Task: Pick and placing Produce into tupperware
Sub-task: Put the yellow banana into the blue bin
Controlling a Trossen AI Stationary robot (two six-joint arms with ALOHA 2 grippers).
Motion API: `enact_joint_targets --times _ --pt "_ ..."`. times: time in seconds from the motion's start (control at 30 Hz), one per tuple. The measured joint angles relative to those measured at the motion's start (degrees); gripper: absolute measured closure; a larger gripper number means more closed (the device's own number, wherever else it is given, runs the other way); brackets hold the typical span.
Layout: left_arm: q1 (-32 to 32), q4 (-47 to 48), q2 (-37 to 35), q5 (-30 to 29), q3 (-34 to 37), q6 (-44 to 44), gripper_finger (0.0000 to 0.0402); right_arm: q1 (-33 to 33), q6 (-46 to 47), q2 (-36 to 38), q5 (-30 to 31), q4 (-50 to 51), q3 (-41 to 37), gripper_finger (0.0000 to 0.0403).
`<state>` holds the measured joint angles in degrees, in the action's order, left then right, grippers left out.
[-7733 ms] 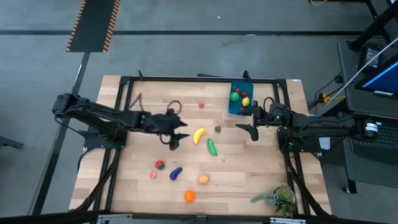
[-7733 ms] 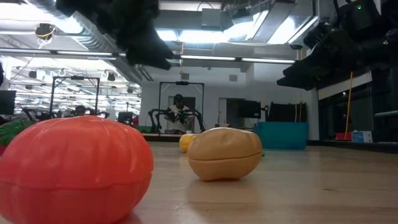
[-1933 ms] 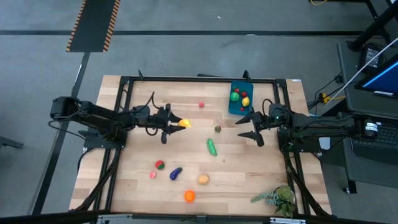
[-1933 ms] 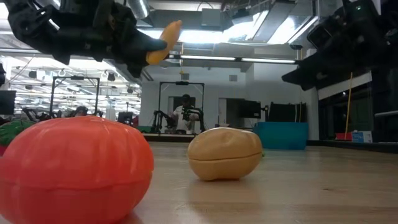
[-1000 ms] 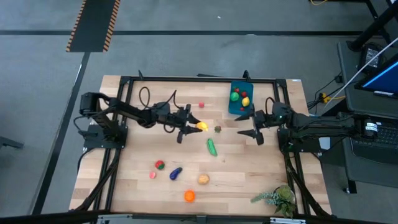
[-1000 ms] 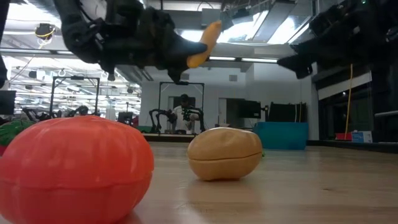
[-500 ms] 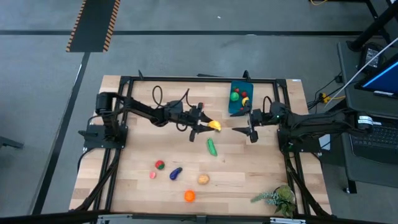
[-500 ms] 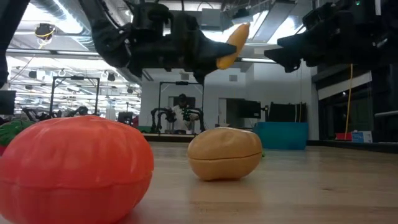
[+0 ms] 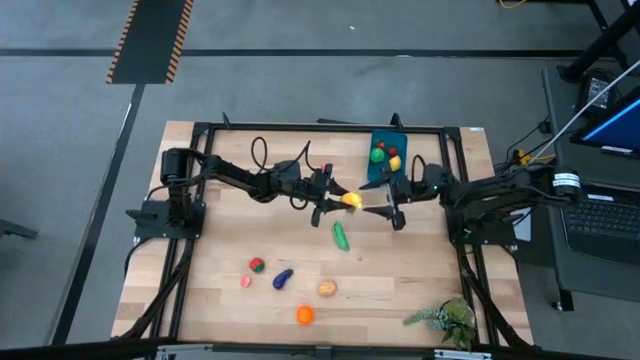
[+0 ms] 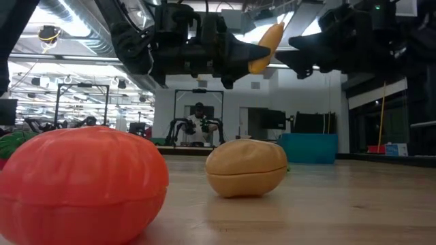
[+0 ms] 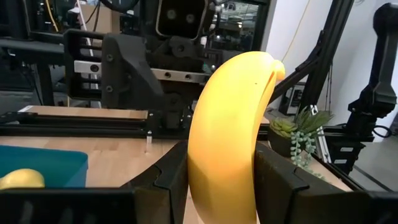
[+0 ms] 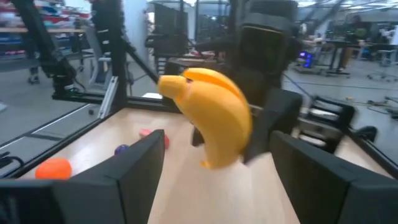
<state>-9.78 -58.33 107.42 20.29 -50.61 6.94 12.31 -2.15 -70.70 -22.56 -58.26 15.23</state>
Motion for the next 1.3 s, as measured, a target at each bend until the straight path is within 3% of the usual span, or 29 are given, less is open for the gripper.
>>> enact_joint_targets --times 0.3,0.57,0.7,0.9,1.07,1.3 --pt "0.15 0.64 0.00 0.00 0.00 0.29 0.0273 -2.34 -3.07 -8.60 0.01 0.06 8.08 0.0111" --pt "0.15 1.17 0.00 0.63 0.00 0.37 0.0273 -3.01 -4.36 -12.78 -0.01 -0.01 10.39 0.0116" --pt "0.15 1.76 0.00 0.63 0.00 0.37 0.0273 -3.05 -4.37 -13.32 0.00 -0.15 10.90 0.0147" --pt "0.15 1.63 -0.02 0.22 0.00 1.01 0.0273 -3.03 -5.56 -13.31 0.45 -0.28 10.97 0.0232" --pt "0.15 1.65 -0.02 0.03 0.00 1.05 0.0273 -3.05 -5.69 -13.30 0.39 -0.10 10.97 0.0237" --pt "0.15 1.90 -0.02 -1.83 0.00 0.33 0.0196 -3.03 -5.42 -13.27 0.21 0.48 10.97 0.0238"
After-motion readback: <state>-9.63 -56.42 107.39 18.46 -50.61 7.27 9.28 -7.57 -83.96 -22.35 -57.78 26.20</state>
